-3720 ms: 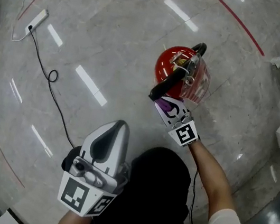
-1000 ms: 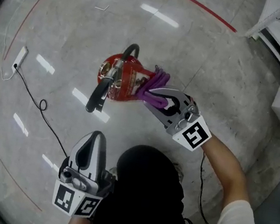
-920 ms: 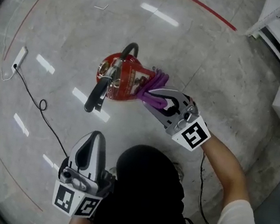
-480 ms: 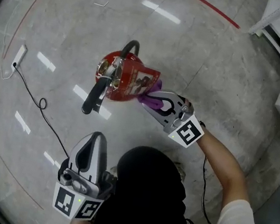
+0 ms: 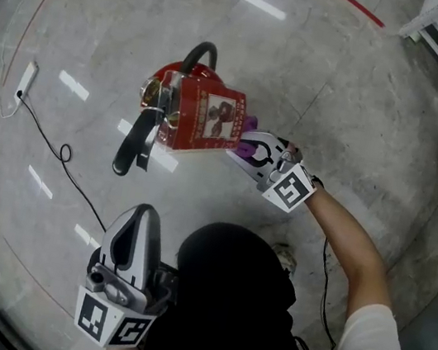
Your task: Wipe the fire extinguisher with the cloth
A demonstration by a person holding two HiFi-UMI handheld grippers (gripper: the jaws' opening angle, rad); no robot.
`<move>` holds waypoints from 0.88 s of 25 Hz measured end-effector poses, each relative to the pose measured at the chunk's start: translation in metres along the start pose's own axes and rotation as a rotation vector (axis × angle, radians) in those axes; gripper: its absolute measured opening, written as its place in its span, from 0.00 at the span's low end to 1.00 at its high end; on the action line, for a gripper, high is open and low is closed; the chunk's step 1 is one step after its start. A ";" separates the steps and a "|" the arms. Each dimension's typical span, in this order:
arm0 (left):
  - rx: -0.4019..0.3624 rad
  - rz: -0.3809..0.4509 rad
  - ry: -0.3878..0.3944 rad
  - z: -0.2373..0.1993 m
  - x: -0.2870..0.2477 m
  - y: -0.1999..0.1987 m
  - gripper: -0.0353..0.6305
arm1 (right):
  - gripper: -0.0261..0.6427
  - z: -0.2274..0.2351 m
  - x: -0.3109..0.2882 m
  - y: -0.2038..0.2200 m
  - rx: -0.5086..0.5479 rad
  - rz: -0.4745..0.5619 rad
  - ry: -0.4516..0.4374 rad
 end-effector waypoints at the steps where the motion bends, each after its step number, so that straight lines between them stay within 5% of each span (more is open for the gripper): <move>1: 0.000 -0.006 0.001 0.000 0.001 0.001 0.06 | 0.14 -0.002 -0.004 0.008 0.000 -0.021 -0.010; 6: -0.026 -0.025 -0.003 0.001 0.006 -0.001 0.06 | 0.14 -0.014 -0.023 0.046 0.032 -0.125 -0.056; 13: -0.021 -0.028 -0.033 -0.005 0.013 -0.002 0.06 | 0.14 -0.018 -0.029 0.059 0.031 -0.115 -0.072; 22: -0.005 -0.035 -0.049 -0.008 0.015 0.004 0.06 | 0.14 -0.020 -0.032 0.066 0.178 -0.173 -0.118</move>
Point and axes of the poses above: the fingertips, and each gripper's own axes: x backward along the fingers, z to its right, y out of its underside, the point moved 7 cm from there along x, backward along the fingers, and after that the axes turned 13 degrees about -z, right-handed, at the moved point
